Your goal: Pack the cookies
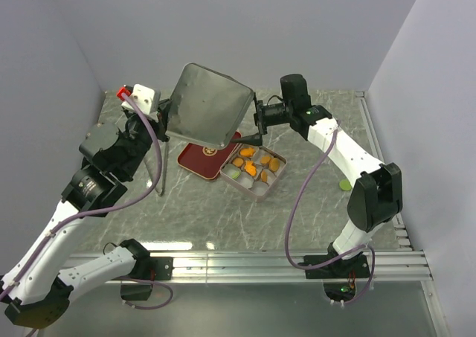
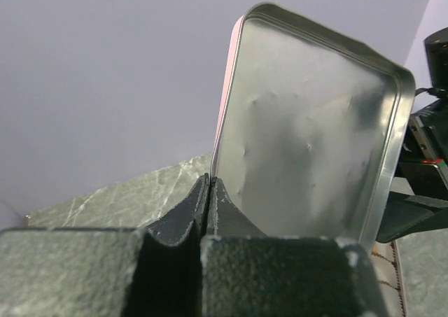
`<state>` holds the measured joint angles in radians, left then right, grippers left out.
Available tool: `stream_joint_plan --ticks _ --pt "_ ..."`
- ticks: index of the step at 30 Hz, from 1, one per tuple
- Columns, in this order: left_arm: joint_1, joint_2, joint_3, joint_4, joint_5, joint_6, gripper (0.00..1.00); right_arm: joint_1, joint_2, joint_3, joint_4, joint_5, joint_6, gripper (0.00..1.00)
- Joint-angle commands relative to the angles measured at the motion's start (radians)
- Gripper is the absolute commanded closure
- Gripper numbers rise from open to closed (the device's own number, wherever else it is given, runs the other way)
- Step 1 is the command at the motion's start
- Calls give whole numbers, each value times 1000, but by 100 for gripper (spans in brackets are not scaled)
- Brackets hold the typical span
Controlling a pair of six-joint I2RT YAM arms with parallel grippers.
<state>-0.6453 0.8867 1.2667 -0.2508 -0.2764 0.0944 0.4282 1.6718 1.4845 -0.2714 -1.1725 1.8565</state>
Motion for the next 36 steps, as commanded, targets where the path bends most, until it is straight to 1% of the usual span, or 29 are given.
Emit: stream_joint_plan --ticks 1,3,5,11,12,15,17,19,20,21,22,23,24,26,27,29,32,35,36 --pt "-19 -6 -18 70 -37 27 99 15 -57 11 99 -44 49 0" --pt "-24 -3 -17 71 -44 30 99 18 -60 2 133 -46 85 0" --pt "-37 6 -18 73 -55 41 99 23 -66 -13 207 -44 142 2" --pt "-106 20 -30 94 -125 74 99 37 -70 -49 392 -33 283 13" --pt "-117 23 -29 96 -144 83 99 40 -70 -52 414 -30 299 16" --pt "-168 32 -38 117 -191 106 99 46 -70 -69 514 -21 374 19" --pt "-211 41 -43 130 -257 143 99 49 -69 -73 551 -21 401 20" --pt "-261 50 -49 160 -319 201 100 53 -67 -72 567 -27 409 21" --pt "-281 60 -55 185 -404 227 99 53 -67 -72 574 -33 418 21" --pt "-301 66 -64 203 -441 257 99 55 -69 -73 575 -38 421 22" --pt "-341 70 -72 243 -470 327 100 58 -70 -76 583 -42 425 23" --pt "-361 81 -81 298 -542 368 99 60 -70 -79 590 -49 435 23" --pt "-382 86 -107 335 -570 460 100 61 -70 -79 597 -65 438 23" --pt "-433 100 -131 453 -630 546 100 63 -72 -84 600 -81 443 23" --pt "-456 104 -153 490 -644 612 100 61 -76 -89 601 -90 443 23" --pt "-471 113 -168 572 -662 668 100 63 -80 -93 606 -102 443 23" --pt "-479 124 -185 671 -692 758 100 64 -90 -104 589 -124 429 23" --pt "-482 124 -210 748 -692 852 100 66 -104 -122 574 -142 414 22" --pt "-482 126 -214 792 -690 904 100 69 -110 -125 572 -147 414 22"
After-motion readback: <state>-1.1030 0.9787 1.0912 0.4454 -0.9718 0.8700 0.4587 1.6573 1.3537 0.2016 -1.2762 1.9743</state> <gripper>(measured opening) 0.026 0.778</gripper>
